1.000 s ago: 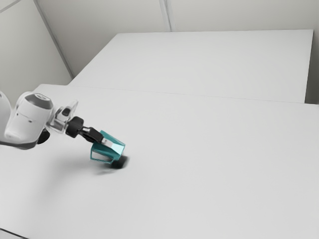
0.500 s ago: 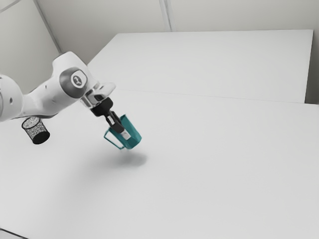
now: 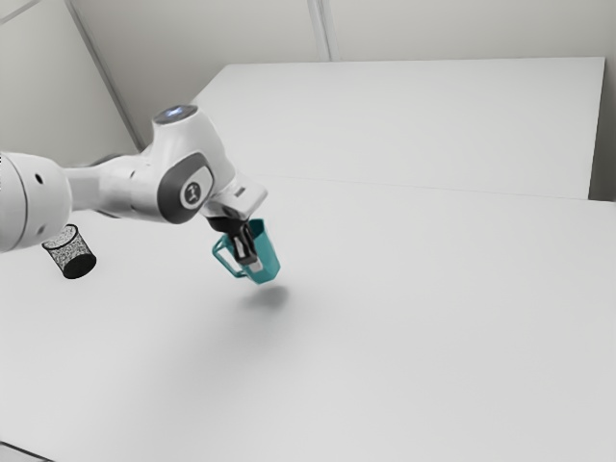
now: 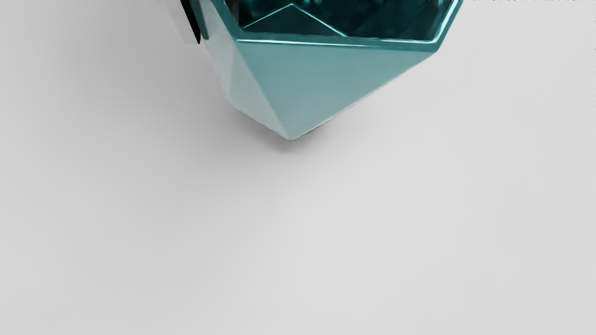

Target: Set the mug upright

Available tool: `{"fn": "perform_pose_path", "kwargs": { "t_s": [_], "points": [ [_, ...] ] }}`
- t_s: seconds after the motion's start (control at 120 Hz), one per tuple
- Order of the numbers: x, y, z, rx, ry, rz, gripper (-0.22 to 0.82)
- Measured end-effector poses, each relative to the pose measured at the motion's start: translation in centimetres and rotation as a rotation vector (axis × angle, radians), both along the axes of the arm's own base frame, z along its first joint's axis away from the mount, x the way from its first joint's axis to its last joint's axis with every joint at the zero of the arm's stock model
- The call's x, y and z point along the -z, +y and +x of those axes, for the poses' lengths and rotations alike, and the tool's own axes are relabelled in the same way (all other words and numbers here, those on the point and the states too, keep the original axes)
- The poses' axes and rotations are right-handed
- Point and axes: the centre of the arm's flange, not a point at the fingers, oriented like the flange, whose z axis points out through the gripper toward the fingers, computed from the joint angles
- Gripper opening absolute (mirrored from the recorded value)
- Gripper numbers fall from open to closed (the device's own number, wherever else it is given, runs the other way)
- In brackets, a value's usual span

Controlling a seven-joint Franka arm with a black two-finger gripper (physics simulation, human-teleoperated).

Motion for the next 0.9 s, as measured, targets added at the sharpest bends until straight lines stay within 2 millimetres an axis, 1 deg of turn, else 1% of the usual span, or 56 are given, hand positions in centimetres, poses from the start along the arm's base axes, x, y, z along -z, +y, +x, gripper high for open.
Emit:
{"fn": "perform_pose_path", "kwargs": {
  "t_s": [0.05,0.092,0.267,0.317,0.367,0.475,0.617,0.75,0.9],
  "points": [
    [0.6,0.6,0.1,-0.019,-0.009,0.005,-0.18],
    [0.9,1.4,0.1,-0.041,-0.017,0.008,-0.18],
    [2.4,6.5,-0.2,-0.16,-0.033,0.018,-0.18],
    [2.7,7.3,-0.6,-0.182,-0.036,0.017,-0.18],
    [2.8,7.7,-0.9,-0.194,-0.041,0.02,-0.18],
    [2.7,7.7,-1.3,-0.202,-0.053,0.03,-0.18],
    [2.9,7.1,-1.3,-0.204,-0.061,0.036,-0.18],
    [3.0,5.8,-1.3,-0.197,-0.064,0.039,-0.18],
    [3.5,3.8,-1.4,-0.179,-0.056,0.04,-0.18]
  ]
}}
